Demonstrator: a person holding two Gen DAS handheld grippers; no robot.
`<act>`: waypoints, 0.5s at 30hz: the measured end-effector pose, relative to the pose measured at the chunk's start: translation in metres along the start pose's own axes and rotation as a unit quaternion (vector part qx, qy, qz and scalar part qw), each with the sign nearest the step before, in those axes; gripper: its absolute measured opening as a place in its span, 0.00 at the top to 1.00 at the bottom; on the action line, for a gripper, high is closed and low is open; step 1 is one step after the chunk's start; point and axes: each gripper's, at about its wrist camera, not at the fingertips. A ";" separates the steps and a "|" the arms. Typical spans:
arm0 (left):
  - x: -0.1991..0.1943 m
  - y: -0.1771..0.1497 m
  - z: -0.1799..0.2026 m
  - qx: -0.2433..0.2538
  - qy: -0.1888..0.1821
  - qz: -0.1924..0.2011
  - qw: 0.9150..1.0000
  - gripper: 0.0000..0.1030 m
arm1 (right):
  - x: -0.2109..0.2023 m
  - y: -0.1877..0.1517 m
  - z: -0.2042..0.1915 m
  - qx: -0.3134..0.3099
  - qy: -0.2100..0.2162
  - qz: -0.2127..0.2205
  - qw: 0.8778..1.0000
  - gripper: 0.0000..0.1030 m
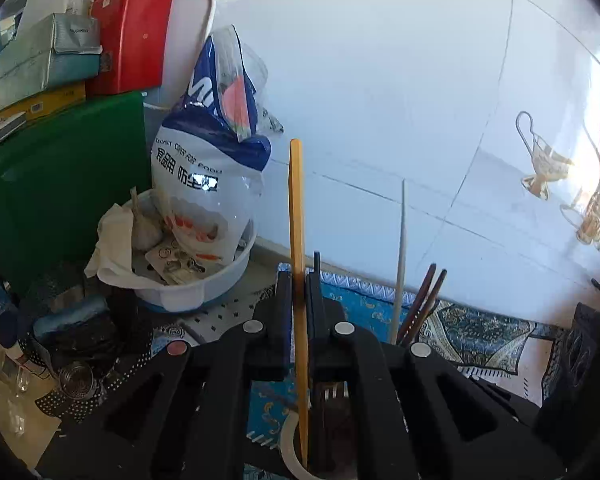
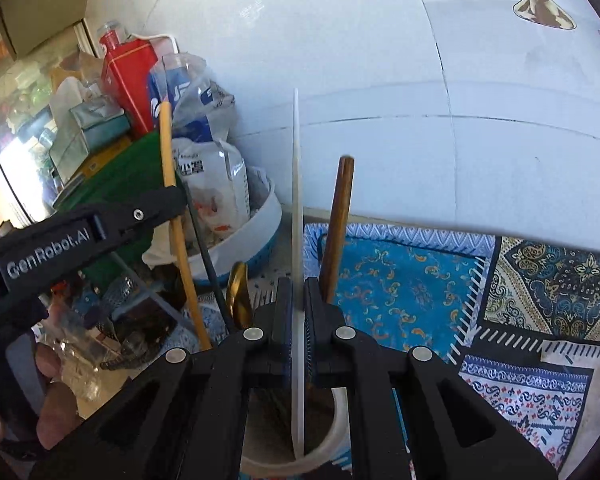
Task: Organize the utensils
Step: 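Lower the yellow chopstick and white stick into the white cup and open both tools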
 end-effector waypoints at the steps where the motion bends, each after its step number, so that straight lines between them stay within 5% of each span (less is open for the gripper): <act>1: -0.001 -0.003 -0.001 0.001 -0.002 -0.009 1.000 0.96 | -0.003 -0.001 -0.001 -0.002 0.000 -0.003 1.000 0.94; 15: -0.031 -0.030 0.001 0.045 -0.018 -0.102 0.994 0.96 | -0.038 -0.006 -0.018 -0.047 -0.020 -0.077 0.996 0.93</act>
Point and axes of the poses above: each gripper's, at about its wrist camera, not at the fingertips, and x roughly the way its jaws point, z to its right, y to its top, and after that the axes turned 8 degrees about -x, right-handed
